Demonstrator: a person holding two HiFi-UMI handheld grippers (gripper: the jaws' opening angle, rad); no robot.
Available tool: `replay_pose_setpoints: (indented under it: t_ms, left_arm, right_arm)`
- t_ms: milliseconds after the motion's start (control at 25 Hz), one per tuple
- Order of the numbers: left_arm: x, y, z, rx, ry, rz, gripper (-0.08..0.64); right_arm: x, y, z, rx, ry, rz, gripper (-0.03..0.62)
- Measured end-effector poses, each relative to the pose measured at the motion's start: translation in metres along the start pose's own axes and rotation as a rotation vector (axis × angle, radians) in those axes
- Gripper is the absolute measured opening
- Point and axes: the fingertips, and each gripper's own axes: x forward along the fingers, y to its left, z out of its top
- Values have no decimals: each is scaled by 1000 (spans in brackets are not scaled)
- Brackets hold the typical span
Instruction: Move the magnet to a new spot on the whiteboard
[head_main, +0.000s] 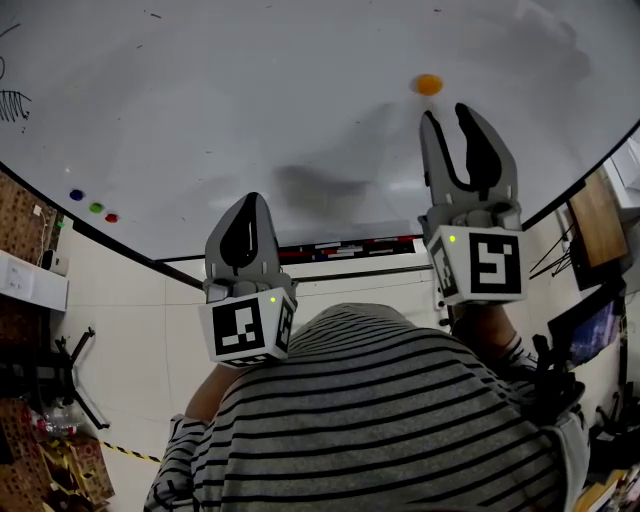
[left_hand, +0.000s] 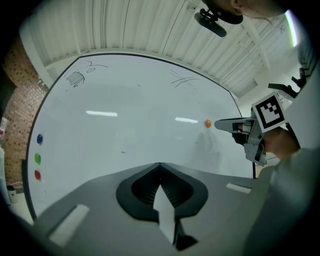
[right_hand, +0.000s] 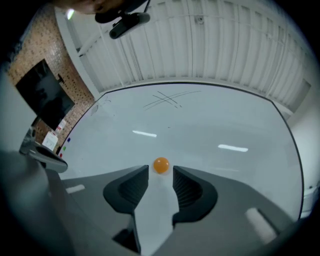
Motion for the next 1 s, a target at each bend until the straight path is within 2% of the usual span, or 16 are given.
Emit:
replay_pose_setpoints:
  t_ms: [80, 240, 440, 600, 1000]
  left_arm:
    - [1, -4, -2, -3, 5, -9, 15]
    - [2, -12, -8, -15, 26, -22, 17]
    - [3, -25, -21, -22, 54, -40, 16]
    - [4, -29, -25, -25, 57, -44, 17]
    - [3, -31, -26, -25, 59, -42, 15]
  right_arm:
    - [-15, 5, -18, 101, 41, 38, 130]
    - [-39, 29, -69, 228, 182, 88, 0]
    - [-54, 57, -101, 319, 291, 168, 0]
    - [-57, 60, -109, 324, 309, 187, 0]
    - [-54, 55, -107, 315, 287, 168, 0]
